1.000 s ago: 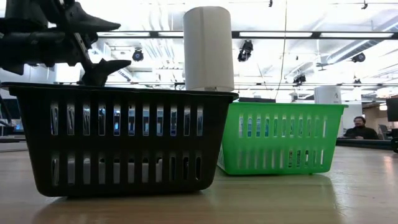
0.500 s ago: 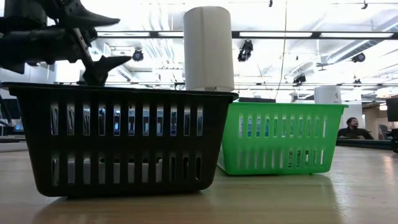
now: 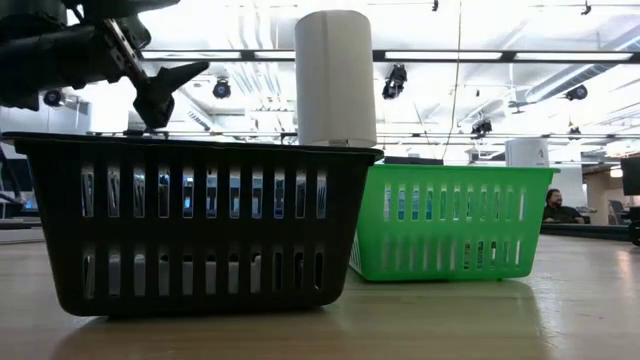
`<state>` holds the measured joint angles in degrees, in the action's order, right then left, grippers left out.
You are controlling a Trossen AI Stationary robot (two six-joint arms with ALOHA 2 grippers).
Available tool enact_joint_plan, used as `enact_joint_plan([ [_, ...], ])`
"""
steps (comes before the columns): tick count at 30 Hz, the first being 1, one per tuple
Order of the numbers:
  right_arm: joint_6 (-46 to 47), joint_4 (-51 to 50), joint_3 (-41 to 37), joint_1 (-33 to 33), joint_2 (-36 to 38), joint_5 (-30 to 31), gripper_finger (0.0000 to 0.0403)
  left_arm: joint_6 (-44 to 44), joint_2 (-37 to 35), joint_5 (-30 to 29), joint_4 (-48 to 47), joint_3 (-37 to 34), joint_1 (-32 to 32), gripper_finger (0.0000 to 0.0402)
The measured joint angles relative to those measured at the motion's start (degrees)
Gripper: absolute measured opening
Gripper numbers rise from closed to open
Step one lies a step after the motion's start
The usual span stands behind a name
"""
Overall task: Pick & Place Office items
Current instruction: Put the right pink charger adapter into the green bin
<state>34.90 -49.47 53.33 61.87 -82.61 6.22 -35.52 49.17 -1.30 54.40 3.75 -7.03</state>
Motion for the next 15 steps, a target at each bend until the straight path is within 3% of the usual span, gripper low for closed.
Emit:
enact_joint_plan([
  [15,0.49,0.42,-5.60,0.00,0.00,0.08,0.0233,-0.75,0.00,-0.18,-0.01,-0.05,-3.87,0.0340],
])
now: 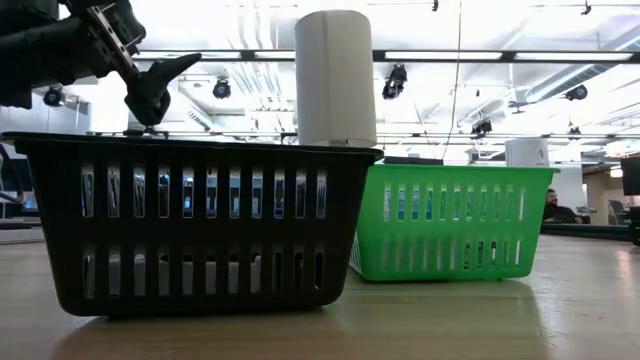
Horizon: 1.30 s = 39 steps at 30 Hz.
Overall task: Pick & Place Office items
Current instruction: Put the right pink charger adapter into the green bin
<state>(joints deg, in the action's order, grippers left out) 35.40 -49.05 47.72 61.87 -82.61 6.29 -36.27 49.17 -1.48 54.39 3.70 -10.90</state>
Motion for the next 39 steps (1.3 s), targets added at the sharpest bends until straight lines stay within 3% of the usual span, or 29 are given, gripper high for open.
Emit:
enact_joint_plan([
  [8,0.27,0.71,-0.02,0.00,0.00,2.84,0.0233,-0.22,0.00,-0.02,0.00,-0.02,-0.04,0.0340],
  [39,-0.08,5.98,-2.97,0.00,0.00,4.79,0.0233,-1.07,0.00,-0.04,-0.01,-0.08,-0.26,0.0340],
])
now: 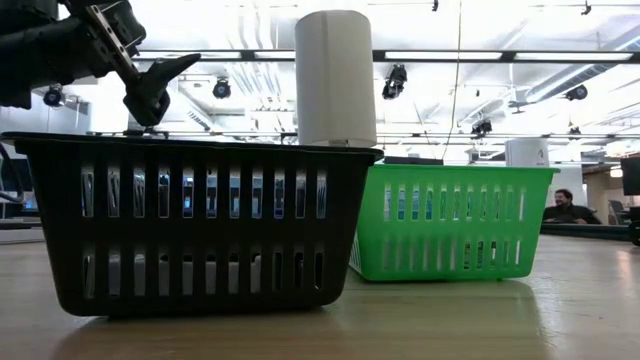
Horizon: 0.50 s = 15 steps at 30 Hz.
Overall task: Pick & Place Office items
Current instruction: Put the right pink charger adapter into the green bin
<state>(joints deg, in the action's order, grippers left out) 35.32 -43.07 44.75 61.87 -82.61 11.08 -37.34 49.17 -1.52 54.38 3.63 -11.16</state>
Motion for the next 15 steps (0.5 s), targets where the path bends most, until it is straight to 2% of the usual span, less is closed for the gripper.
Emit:
enact_joint_plan([
  [15,-2.97,0.41,0.00,-2.70,0.00,1.02,0.0233,-0.22,0.00,0.00,-0.01,-0.01,-0.74,0.0340],
])
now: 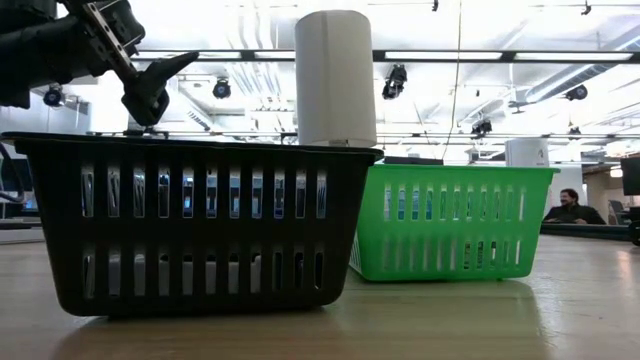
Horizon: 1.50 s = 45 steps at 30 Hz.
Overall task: Pick & Place Office items
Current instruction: Put the right pink charger adapter into the green bin
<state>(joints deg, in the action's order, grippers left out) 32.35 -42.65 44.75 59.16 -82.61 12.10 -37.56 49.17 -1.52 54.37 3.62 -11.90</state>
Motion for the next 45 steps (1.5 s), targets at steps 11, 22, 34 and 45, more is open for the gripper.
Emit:
enact_joint_plan([
  [11,0.49,-0.04,0.00,-0.51,0.00,-3.41,0.0233,-0.26,0.00,0.00,0.00,0.00,-0.39,0.0340],
  [22,0.65,0.00,0.00,-0.51,0.00,-3.59,0.0233,-0.39,0.00,0.00,-0.02,0.00,-0.70,0.0340],
  [34,0.93,0.46,-0.28,-0.51,0.00,-3.59,0.0233,-0.42,0.00,0.00,-0.04,0.00,-1.18,0.0340],
  [45,1.13,1.27,-0.74,-0.55,0.00,-5.18,0.0233,-0.42,0.00,0.00,-0.22,0.00,-1.25,0.0340],
])
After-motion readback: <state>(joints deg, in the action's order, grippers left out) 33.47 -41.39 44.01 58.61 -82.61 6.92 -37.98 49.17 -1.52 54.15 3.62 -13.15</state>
